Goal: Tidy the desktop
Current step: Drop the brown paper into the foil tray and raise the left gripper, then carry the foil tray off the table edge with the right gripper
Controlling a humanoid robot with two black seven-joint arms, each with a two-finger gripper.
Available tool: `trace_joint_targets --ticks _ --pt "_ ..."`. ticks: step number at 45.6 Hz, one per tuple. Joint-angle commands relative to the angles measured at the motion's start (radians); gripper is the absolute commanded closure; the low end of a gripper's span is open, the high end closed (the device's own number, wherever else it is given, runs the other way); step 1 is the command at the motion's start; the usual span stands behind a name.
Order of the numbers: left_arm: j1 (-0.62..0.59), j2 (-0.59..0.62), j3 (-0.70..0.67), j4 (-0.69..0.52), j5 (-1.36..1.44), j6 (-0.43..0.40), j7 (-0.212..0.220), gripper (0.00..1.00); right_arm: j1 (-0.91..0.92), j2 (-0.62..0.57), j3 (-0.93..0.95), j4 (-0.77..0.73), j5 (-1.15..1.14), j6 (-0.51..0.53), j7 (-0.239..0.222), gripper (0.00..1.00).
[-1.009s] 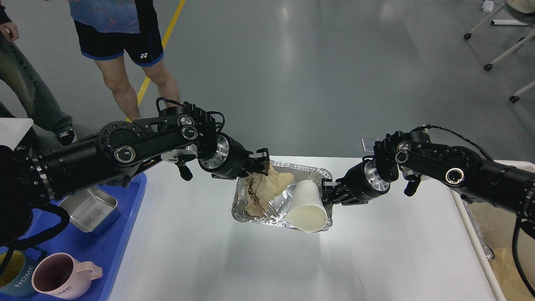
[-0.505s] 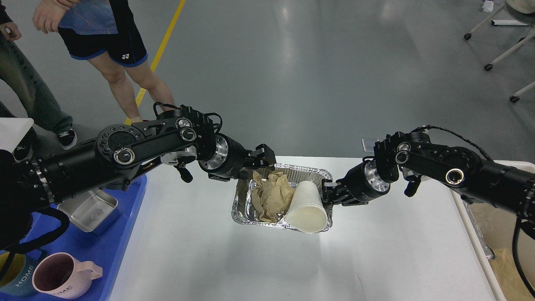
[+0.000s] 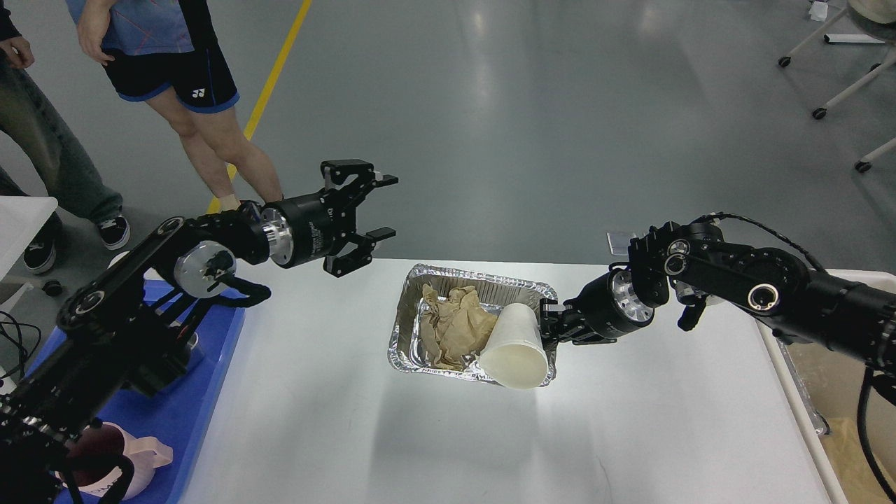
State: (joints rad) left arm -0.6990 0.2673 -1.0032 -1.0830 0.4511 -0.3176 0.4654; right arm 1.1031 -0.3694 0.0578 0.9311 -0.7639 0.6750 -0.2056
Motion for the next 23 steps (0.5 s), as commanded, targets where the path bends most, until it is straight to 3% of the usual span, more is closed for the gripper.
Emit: trace_joint_targets --ticks 1,6,10,13,23 --pt "0.11 -0.011 -0.165 -0.003 -0.029 -0.032 -0.028 0.2 0.0 -0.005 0.007 0.0 0.0 0.0 0.0 1.0" --pt "0.168 -0.016 -0.261 -0.003 -0.097 -0.049 -0.04 0.17 -0.002 -0.005 0.013 0.0 0.0 -0.002 0.0 1.0" --pt "0.234 -0.013 -0.348 0.0 -0.193 -0.07 -0.044 0.06 -0.008 -0.006 0.013 0.002 0.0 -0.002 0.0 1.0" --pt "0.269 -0.011 -0.403 0.003 -0.222 -0.09 -0.06 0.05 -0.009 -0.005 0.013 0.0 0.0 -0.002 0.0 1.0" --pt "0.322 -0.011 -0.531 0.116 -0.227 -0.1 -0.217 0.04 -0.009 -0.006 0.013 0.0 0.0 -0.008 0.0 1.0"
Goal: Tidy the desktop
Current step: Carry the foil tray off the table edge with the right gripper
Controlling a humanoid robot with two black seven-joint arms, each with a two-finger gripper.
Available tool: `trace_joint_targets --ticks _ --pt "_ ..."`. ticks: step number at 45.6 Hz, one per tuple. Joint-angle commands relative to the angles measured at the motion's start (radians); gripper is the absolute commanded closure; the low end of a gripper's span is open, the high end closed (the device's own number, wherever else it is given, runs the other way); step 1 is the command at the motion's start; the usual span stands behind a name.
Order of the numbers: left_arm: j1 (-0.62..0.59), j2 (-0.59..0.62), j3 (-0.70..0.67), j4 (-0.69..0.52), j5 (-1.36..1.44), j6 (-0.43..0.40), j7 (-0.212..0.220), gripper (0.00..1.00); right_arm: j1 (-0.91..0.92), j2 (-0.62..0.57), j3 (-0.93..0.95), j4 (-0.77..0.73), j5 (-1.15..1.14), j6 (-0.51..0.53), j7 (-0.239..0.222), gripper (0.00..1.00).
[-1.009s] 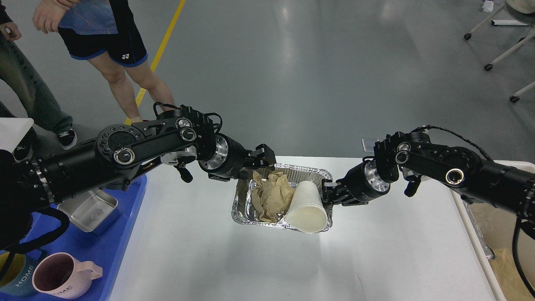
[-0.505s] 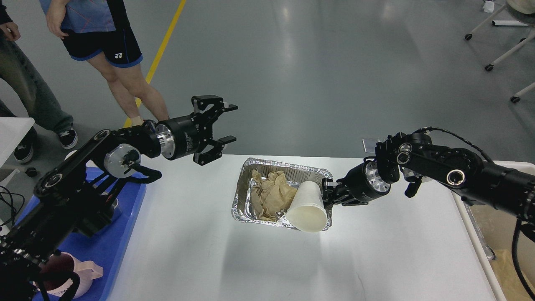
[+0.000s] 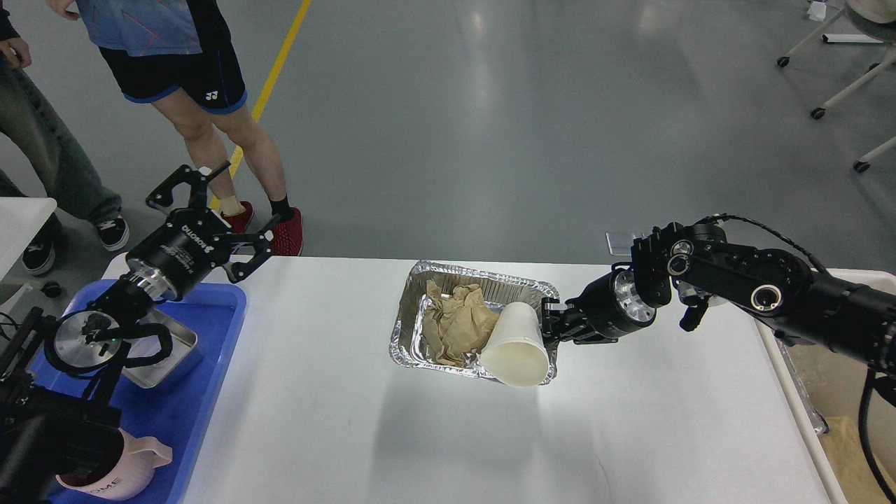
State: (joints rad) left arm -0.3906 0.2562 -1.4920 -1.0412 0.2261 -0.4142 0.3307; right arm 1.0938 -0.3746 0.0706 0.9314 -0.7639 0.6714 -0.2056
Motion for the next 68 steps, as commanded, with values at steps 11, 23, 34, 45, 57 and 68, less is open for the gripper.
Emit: trace_joint_targets --ticks 11,23,34,45,57,68 --pt "0.013 -0.006 -0.021 0.128 -0.002 -0.006 -0.121 0.04 0.0 -0.003 0.0 0.0 0.0 -0.004 -0.002 1.0" --pt "-0.002 -0.014 -0.004 0.139 -0.001 0.003 -0.122 0.04 0.001 -0.073 0.035 0.001 0.005 -0.003 -0.002 1.0" --pt "-0.017 -0.057 0.018 0.156 0.013 0.005 -0.116 0.04 -0.043 -0.329 0.144 -0.016 0.014 0.0 0.0 1.0" --pt "-0.025 -0.058 0.058 0.156 0.013 0.006 -0.122 0.04 -0.227 -0.564 0.343 -0.062 0.017 -0.006 0.0 1.0" --pt "-0.033 -0.052 0.075 0.156 0.013 0.017 -0.121 0.04 -0.406 -0.589 0.515 -0.384 0.02 -0.044 0.002 1.0" --pt "-0.031 -0.057 0.082 0.159 0.013 0.11 -0.121 0.04 -0.505 -0.535 0.535 -0.508 0.09 -0.121 0.002 1.0"
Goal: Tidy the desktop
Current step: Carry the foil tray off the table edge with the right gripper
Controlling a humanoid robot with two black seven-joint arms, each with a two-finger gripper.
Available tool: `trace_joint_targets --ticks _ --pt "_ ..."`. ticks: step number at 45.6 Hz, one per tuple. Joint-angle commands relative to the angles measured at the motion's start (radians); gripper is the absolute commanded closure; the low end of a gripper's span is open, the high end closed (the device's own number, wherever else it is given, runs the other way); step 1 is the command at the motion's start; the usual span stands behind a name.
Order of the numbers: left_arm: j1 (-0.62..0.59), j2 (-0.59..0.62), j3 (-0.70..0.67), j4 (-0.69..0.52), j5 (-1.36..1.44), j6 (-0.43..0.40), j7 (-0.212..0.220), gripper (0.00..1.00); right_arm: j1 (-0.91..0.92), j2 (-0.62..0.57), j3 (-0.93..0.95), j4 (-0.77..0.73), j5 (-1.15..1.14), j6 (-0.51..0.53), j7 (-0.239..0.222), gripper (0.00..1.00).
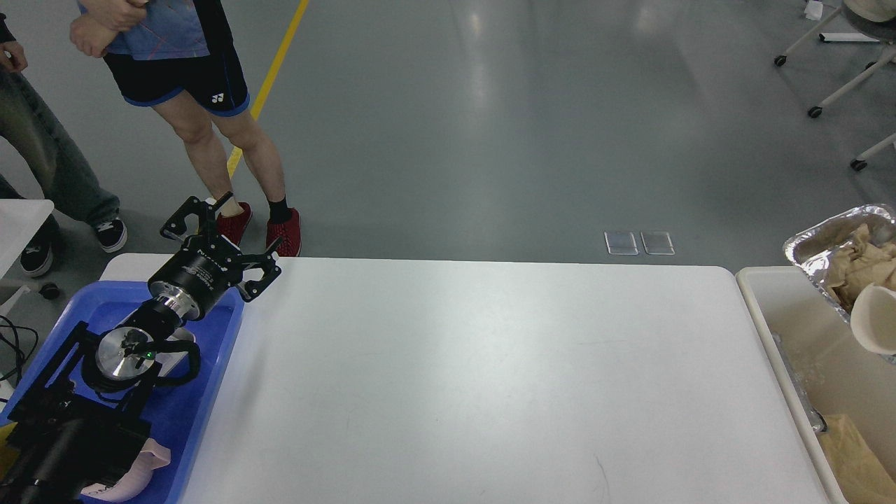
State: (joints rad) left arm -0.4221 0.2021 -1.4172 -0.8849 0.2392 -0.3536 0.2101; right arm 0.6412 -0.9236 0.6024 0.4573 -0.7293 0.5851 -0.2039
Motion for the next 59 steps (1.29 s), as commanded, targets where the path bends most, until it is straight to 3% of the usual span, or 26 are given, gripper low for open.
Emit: trace_joint_targets --ticks 1,12,21,28,32,36,40,49,59 --pt "0.0 -0.003 0.012 0.003 0.0 0.062 0.0 0.04 -0.063 0.016 0.004 -0.035 0.07 -0.041 0.0 1.0" --pt "-0.004 0.01 0.06 -0.002 0.0 0.062 0.018 0.04 -0.13 0.055 0.004 -0.066 0.108 -0.113 0.0 1.0" --pt "0.0 0.013 0.061 0.0 -0.001 0.004 0.015 0.04 -0.138 0.112 0.005 -0.161 0.108 -0.122 0.0 1.0" --pt "0.0 0.01 0.061 0.0 0.0 0.002 0.017 0.04 -0.138 0.152 0.007 -0.219 0.11 -0.165 0.0 0.72" --pt "-0.003 0.01 0.061 0.0 -0.001 0.005 0.015 0.04 -0.138 0.166 0.007 -0.224 0.11 -0.22 0.0 0.48" --pt "-0.003 0.01 0.061 0.0 -0.001 0.01 0.011 0.04 -0.138 0.175 0.007 -0.224 0.11 -0.255 0.0 0.34" --pt "-0.006 0.008 0.061 0.003 -0.001 0.015 0.011 0.04 -0.137 0.177 0.013 -0.224 0.12 -0.28 0.0 0.0" --pt "-0.007 0.007 0.06 0.003 -0.005 0.019 0.011 0.04 -0.12 0.187 0.063 -0.224 0.171 -0.291 -0.011 0.0" --pt "-0.014 0.002 0.054 0.003 -0.012 0.041 0.0 0.04 0.024 0.226 0.134 -0.216 0.202 -0.292 -0.002 0.0"
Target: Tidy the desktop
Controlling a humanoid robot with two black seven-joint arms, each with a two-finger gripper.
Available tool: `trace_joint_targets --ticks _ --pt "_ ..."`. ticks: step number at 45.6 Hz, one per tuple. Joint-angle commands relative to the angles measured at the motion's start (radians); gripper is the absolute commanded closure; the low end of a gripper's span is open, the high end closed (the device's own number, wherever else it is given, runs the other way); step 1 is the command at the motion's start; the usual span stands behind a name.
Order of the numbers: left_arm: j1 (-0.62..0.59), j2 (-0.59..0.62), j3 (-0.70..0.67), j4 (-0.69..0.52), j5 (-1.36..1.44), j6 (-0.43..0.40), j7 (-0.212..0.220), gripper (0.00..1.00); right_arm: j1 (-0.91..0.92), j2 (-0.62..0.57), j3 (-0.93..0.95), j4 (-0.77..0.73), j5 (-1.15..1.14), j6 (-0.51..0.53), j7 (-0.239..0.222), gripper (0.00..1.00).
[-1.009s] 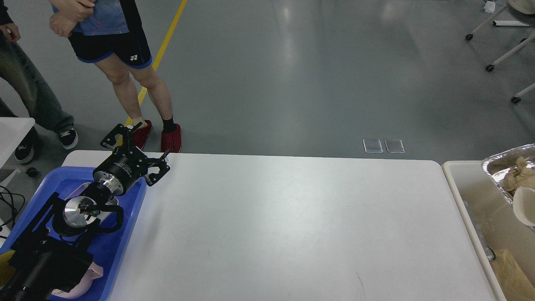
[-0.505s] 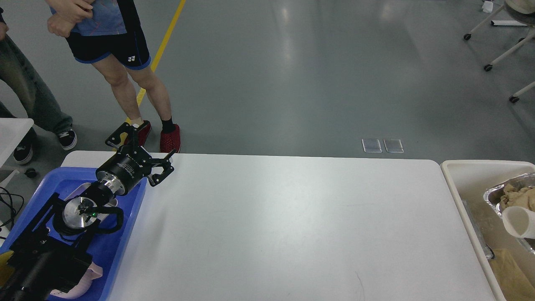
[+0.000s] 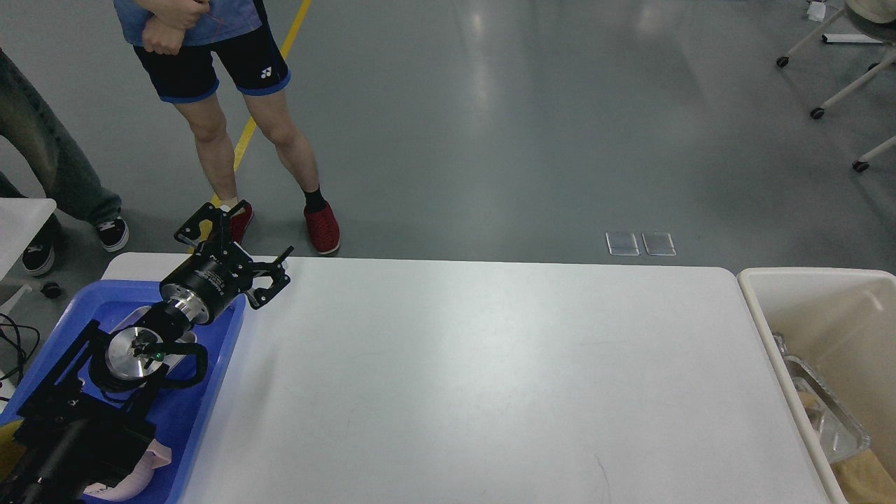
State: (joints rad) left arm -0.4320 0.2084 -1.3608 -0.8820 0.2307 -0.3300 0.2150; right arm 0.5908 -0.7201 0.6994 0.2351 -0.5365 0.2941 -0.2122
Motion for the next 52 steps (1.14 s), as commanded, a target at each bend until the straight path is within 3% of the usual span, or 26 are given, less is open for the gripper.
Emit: trace_joint_targets --ticks 1,10,15,17,26,34,42,52 --pt "-0.007 -0.006 -0.004 0.0 -0.004 0.023 -0.005 0.04 0.092 0.03 0.055 0.004 0.013 -0.003 0.008 0.0" --pt "-0.03 -0.038 -0.004 0.0 -0.005 0.042 -0.005 0.04 0.156 0.172 0.334 0.007 0.124 -0.032 0.011 0.0" --pt "-0.033 -0.043 -0.004 0.0 -0.005 0.043 -0.005 0.04 0.159 0.241 0.48 0.015 0.156 -0.027 0.048 0.0" --pt "-0.033 -0.043 -0.007 0.0 -0.005 0.043 -0.006 0.04 0.159 0.264 0.505 0.018 0.156 -0.027 0.082 0.0" --pt "-0.028 -0.043 -0.015 0.0 -0.007 0.043 -0.006 0.04 0.162 0.355 0.526 0.092 0.158 -0.024 0.332 0.0" --pt "-0.025 -0.047 -0.015 0.0 -0.007 0.043 -0.006 0.04 0.158 0.452 0.588 0.164 0.168 -0.019 0.459 0.0" --pt "-0.028 -0.052 -0.015 0.0 -0.007 0.043 -0.006 0.04 0.158 0.564 0.601 0.185 0.171 -0.016 0.479 0.0" --pt "-0.028 -0.049 -0.015 0.0 -0.008 0.043 -0.006 0.04 0.149 0.576 0.609 0.202 0.171 -0.018 0.482 0.0"
